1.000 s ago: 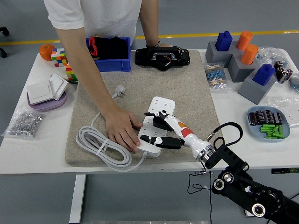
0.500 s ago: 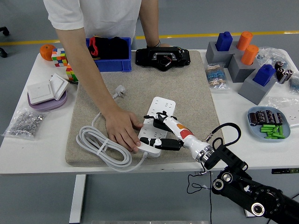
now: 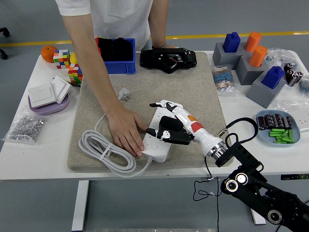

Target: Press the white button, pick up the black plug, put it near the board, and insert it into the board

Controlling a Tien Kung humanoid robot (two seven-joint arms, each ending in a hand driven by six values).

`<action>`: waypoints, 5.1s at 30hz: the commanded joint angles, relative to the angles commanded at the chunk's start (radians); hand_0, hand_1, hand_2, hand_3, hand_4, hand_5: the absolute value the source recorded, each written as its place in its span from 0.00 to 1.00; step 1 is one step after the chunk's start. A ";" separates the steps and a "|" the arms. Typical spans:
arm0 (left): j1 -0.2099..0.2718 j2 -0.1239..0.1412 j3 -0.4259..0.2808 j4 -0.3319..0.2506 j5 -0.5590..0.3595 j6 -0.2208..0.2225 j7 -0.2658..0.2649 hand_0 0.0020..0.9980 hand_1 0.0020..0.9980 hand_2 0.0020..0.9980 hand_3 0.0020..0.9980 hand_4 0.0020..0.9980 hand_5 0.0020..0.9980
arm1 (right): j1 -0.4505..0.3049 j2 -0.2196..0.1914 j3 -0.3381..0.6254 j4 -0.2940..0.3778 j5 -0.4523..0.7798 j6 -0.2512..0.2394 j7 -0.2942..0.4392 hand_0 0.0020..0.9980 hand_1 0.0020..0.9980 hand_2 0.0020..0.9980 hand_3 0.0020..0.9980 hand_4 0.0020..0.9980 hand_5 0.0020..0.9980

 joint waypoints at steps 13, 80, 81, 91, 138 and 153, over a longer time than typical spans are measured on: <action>0.002 -0.006 -0.007 0.000 0.003 0.000 -0.002 0.71 0.66 0.58 0.68 0.66 0.27 | -0.137 -0.041 0.272 0.029 -0.055 -0.005 -0.003 0.99 0.91 0.84 0.82 1.00 0.74; -0.034 -0.008 0.025 0.000 0.004 -0.007 -0.002 0.71 0.67 0.58 0.68 0.66 0.27 | -0.414 -0.001 1.088 0.096 -0.201 0.034 -0.115 0.97 0.89 0.83 0.80 1.00 0.72; -0.034 -0.008 0.025 0.000 0.004 -0.007 -0.002 0.71 0.67 0.58 0.68 0.66 0.27 | -0.413 -0.001 1.087 0.096 -0.202 0.033 -0.116 0.97 0.89 0.83 0.80 1.00 0.72; -0.030 -0.008 0.018 0.000 0.008 -0.006 -0.003 0.71 0.67 0.58 0.68 0.67 0.27 | -0.418 0.000 1.092 0.099 -0.198 0.027 -0.112 0.97 0.89 0.83 0.80 1.00 0.72; -0.045 -0.016 0.004 0.000 0.018 -0.006 0.000 0.71 0.67 0.59 0.68 0.66 0.27 | -0.415 0.019 1.093 0.098 -0.171 0.021 -0.115 0.97 0.89 0.82 0.80 1.00 0.67; -0.048 -0.014 0.007 0.000 0.013 -0.005 -0.003 0.71 0.67 0.58 0.68 0.66 0.27 | -0.410 0.020 1.096 0.103 -0.172 0.014 -0.117 0.97 0.89 0.82 0.80 1.00 0.65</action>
